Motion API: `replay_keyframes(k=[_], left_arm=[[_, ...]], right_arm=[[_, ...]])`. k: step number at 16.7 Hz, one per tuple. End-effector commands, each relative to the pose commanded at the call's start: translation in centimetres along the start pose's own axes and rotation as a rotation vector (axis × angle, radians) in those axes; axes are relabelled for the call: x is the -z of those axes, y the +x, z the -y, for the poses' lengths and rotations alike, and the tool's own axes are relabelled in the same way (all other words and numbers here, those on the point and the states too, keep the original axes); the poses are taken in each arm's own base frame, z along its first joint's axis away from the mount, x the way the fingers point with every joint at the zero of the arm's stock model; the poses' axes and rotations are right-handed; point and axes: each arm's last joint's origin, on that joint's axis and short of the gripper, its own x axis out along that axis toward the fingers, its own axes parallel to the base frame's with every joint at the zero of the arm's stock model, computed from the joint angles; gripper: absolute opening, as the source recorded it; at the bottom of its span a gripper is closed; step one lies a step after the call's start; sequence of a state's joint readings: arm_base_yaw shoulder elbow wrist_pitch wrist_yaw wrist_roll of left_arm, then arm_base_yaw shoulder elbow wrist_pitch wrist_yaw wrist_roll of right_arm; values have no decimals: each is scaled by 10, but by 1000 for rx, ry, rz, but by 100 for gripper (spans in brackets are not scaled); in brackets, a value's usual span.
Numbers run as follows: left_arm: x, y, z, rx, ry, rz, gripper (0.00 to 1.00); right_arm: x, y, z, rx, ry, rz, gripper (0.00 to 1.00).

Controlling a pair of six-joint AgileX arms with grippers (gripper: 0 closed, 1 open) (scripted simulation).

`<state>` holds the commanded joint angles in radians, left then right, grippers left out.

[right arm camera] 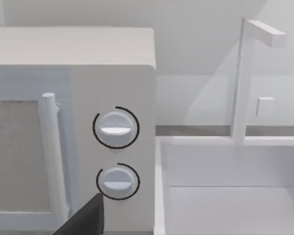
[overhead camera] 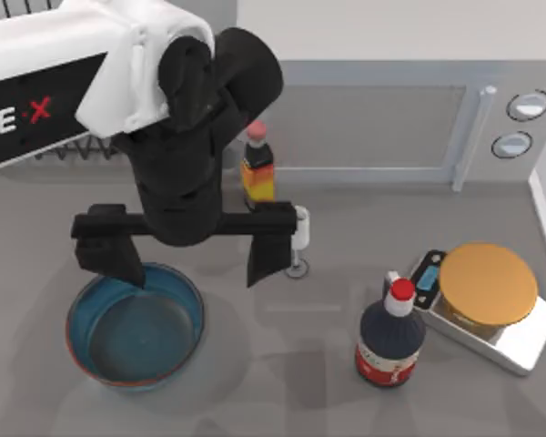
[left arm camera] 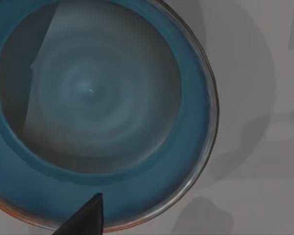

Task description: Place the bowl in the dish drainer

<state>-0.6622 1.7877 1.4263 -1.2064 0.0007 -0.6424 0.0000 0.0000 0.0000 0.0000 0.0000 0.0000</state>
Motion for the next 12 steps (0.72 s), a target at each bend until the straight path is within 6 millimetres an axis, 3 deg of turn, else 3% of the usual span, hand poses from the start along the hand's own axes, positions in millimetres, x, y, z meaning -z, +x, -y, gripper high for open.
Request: replay_keyframes(k=[3,9,12], left_arm=[[-1,12,1,-4,3,-5,100],[-2,81,3,3,4,5,100],[1,100,1,-2,4,-2,100]], right_arm=[[0,0,0,0,0,0,100],[0,0,0,0,0,0,100],[0,0,0,0,0,0,100]])
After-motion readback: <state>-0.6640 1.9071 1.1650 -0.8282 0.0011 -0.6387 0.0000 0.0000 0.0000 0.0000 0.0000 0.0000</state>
